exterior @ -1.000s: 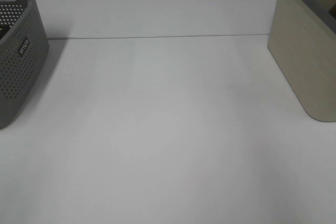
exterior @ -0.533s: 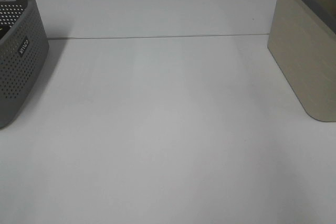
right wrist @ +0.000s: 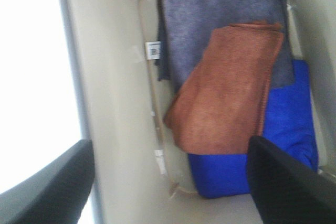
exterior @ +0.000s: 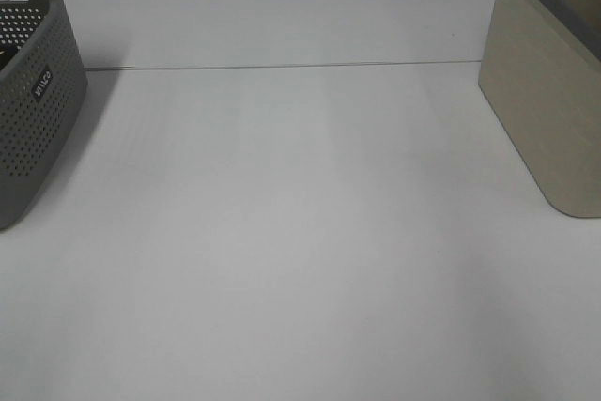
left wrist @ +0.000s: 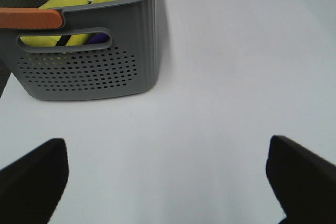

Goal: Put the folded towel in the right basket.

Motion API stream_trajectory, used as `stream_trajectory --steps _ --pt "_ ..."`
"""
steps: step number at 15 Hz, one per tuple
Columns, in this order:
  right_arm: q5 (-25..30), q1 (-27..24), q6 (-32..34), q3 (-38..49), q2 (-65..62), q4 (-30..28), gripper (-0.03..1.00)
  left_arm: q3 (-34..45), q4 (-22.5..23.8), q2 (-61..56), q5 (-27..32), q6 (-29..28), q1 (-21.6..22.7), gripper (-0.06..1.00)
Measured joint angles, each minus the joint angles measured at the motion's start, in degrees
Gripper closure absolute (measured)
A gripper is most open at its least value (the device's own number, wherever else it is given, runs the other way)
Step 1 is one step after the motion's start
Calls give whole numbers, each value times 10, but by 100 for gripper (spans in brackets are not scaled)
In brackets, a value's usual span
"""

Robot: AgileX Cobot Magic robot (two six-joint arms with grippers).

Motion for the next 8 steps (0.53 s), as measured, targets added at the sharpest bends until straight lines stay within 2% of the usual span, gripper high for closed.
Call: stream_trajectory --steps 4,8 --pt "5 69 0 11 -50 -6 22 0 0 0 0 0 0 -3" --pt "7 125 7 111 -127 -21 22 0 0 0 0 0 0 -3"
